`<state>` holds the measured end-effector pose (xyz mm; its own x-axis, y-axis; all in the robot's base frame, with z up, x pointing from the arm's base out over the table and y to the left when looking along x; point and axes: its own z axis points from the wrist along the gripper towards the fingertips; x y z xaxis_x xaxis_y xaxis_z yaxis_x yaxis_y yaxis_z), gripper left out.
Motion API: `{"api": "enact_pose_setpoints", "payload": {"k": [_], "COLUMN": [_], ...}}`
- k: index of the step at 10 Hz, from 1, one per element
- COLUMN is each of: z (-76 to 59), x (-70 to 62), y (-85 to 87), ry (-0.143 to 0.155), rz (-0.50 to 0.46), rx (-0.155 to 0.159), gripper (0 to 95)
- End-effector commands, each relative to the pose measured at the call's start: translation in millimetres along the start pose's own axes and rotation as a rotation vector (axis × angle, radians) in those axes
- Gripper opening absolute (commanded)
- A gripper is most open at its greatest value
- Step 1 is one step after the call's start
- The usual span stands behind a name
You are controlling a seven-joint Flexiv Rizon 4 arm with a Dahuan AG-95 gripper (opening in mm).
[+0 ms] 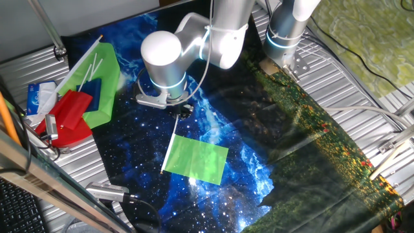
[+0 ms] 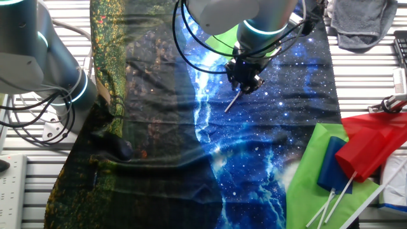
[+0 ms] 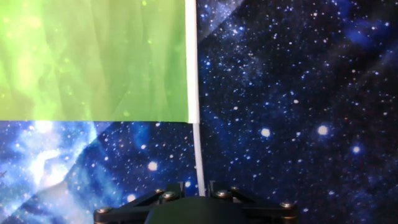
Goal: Wave the flag
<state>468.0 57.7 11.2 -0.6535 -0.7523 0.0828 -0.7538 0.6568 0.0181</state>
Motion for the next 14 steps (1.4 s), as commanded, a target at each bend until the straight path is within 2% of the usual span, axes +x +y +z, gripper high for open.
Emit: {"api": "enact_pose_setpoints", "payload": {"k": [1, 5, 6, 12, 13, 14], "z": [1.2, 8.0, 8.0, 4.2, 3.3, -1.8], "x": [0.4, 0.3, 0.1, -1.2, -1.9, -4.2], "y": [0.1, 0.5, 0.4, 0.0, -0.5, -1.6], "ry": [-0.002, -0.004, -0.007, -0.005, -0.01, -0.017], "rz": [-0.003, -0.002, 0.002, 0.013, 0.025, 0.051], "rx": [0.002, 0.011, 0.018, 0.013, -0.008, -0.061], "gripper": [19.0, 19.0, 0.0, 0.0, 0.0, 0.0]}}
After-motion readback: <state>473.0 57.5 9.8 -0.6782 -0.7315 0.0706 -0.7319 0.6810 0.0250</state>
